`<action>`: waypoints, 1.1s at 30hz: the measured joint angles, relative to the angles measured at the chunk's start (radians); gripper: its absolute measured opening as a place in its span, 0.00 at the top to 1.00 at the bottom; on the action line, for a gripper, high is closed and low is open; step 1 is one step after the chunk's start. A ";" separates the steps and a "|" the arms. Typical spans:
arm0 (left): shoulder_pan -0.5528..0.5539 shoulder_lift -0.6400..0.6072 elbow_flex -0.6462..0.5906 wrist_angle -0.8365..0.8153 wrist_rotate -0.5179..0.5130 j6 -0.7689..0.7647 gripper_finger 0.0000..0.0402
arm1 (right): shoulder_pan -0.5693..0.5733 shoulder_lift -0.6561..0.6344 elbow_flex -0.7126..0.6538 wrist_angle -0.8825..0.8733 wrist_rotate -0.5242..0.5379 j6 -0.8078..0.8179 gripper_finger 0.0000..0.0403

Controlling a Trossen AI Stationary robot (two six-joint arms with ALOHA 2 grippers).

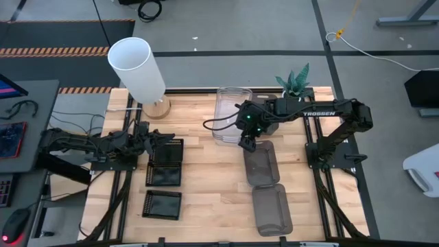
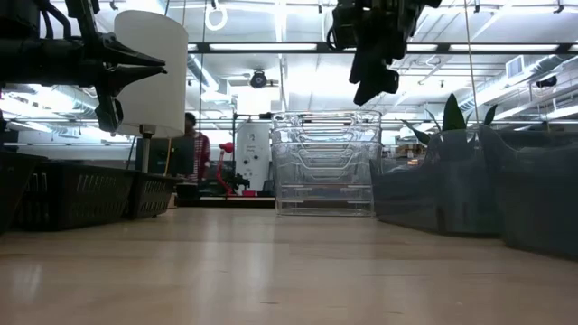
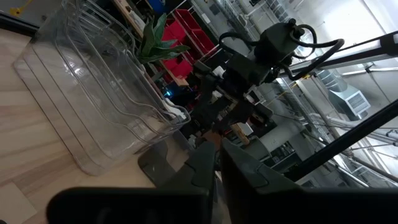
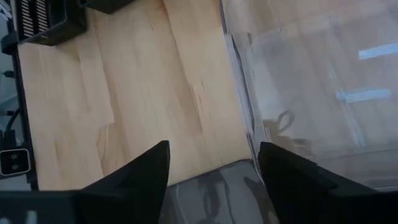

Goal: Stack baskets by color
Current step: Stack the bottom black bin on top of the middle black bin

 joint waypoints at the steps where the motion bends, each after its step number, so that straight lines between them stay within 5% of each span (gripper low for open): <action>1: 0.000 0.000 0.000 0.000 0.000 0.000 0.93 | -0.001 0.000 0.004 -0.005 -0.003 0.000 0.37; 8: 0.000 0.000 0.000 0.000 0.000 0.000 0.91 | -0.007 -0.021 0.051 -0.078 -0.012 -0.039 0.34; 17: 0.000 0.000 0.000 -0.001 0.000 0.000 0.93 | -0.052 -0.083 0.052 -0.293 0.124 -0.139 0.34; 24: 0.000 0.000 0.000 -0.001 0.000 0.000 0.91 | -0.077 -0.101 -0.029 -0.294 0.128 -0.185 0.34; 33: 0.000 0.000 0.000 0.000 0.000 0.000 0.93 | 0.072 -0.143 -0.146 -0.202 0.114 -0.165 0.41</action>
